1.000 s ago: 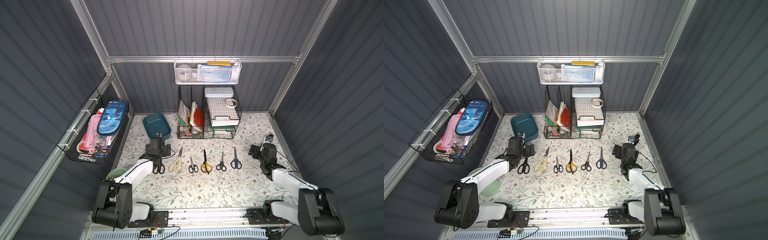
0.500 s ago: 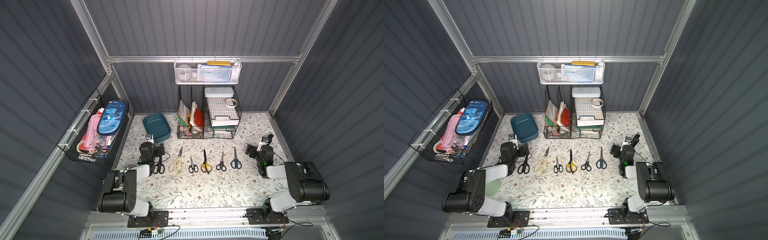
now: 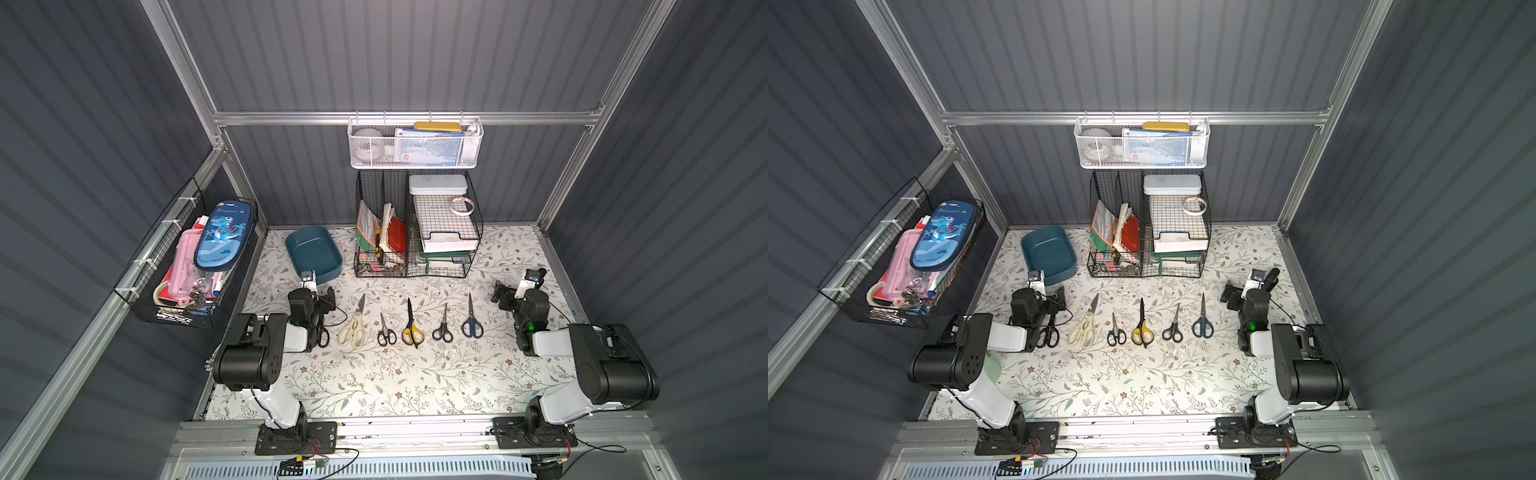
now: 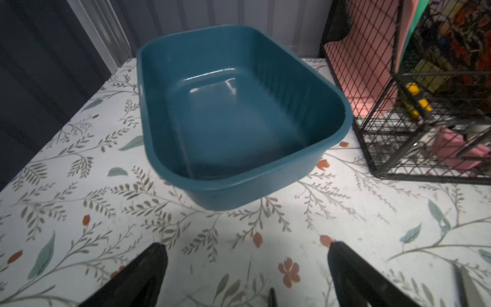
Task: Take the scissors out of the storage box
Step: Reset both arms
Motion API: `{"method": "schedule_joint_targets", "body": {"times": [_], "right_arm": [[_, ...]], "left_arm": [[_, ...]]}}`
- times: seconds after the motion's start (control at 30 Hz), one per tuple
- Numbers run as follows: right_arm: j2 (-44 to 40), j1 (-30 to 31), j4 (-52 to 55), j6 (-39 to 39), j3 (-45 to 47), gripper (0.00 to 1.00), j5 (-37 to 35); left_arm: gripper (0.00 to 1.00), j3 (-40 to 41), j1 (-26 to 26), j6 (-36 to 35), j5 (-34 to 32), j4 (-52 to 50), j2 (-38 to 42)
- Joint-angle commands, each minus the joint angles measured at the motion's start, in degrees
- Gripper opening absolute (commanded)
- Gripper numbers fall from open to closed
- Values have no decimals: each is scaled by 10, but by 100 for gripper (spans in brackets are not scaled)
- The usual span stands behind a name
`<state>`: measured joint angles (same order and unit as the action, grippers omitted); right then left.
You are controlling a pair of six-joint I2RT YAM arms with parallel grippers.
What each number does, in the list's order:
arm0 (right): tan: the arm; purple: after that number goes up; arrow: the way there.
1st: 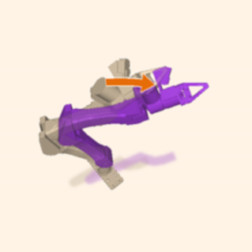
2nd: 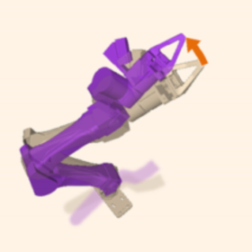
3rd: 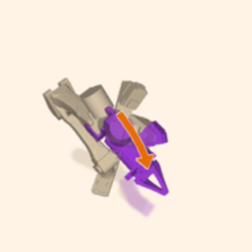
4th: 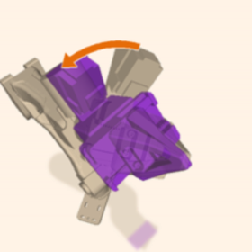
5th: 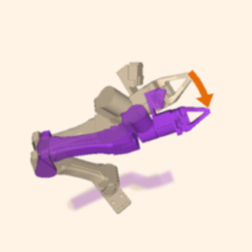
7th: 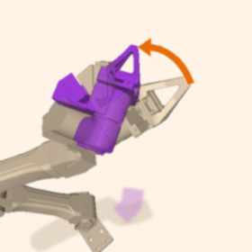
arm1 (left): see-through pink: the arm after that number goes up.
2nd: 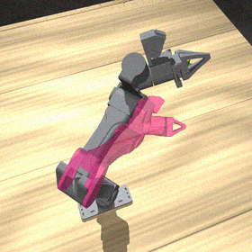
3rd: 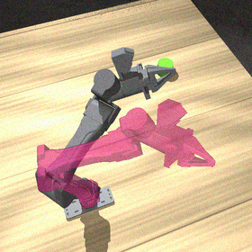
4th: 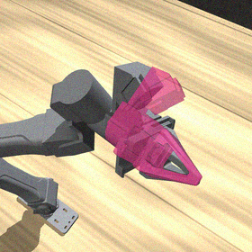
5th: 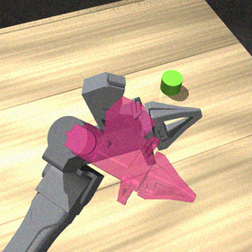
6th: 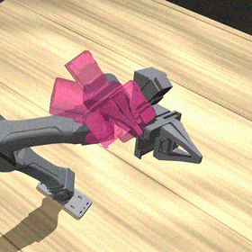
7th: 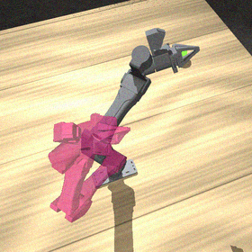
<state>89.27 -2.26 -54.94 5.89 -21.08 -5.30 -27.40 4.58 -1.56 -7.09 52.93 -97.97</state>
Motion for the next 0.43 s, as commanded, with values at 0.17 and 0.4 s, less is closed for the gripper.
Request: {"method": "schedule_joint_targets", "body": {"times": [0.17,0.4], "right_arm": [[3,-2,-16,-6,5,99,3],[3,-2,-16,-6,5,99,3]], "left_arm": [[99,-6,2,-12,-4,-6,2],[99,-4,2,-12,-4,-4,2]]}}
